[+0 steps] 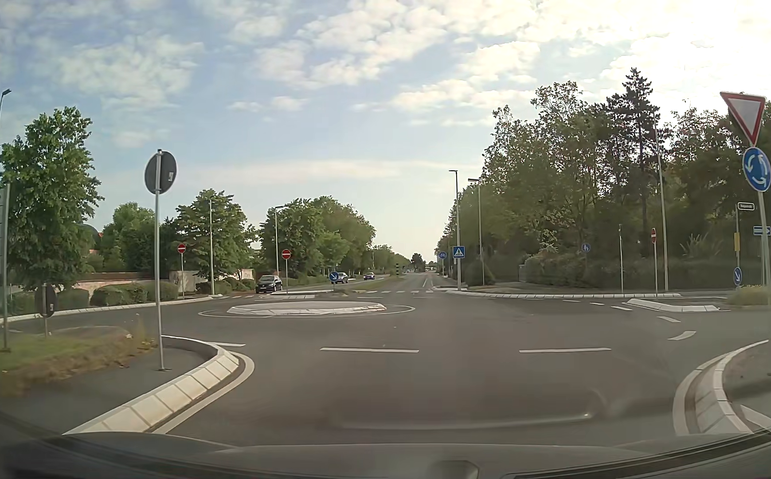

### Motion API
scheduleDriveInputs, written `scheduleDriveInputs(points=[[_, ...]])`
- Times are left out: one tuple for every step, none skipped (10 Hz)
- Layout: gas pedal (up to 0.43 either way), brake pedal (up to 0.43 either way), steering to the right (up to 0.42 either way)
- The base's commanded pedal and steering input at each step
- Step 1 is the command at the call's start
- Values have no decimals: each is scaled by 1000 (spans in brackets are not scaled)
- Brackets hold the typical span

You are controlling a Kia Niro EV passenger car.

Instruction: Follow the waypoints while adhering to traffic rules and regulations

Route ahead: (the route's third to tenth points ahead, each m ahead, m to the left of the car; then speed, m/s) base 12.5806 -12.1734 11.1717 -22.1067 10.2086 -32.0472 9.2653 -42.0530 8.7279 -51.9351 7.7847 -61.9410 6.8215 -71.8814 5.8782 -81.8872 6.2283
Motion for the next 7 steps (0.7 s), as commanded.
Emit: scheduleDriveInputs(points=[[0, 305, 52], [0, 311, 74], [0, 305, 98], [0, 280, 130], [0, 256, 174], [0, 220, 220], [0, 195, 259]])
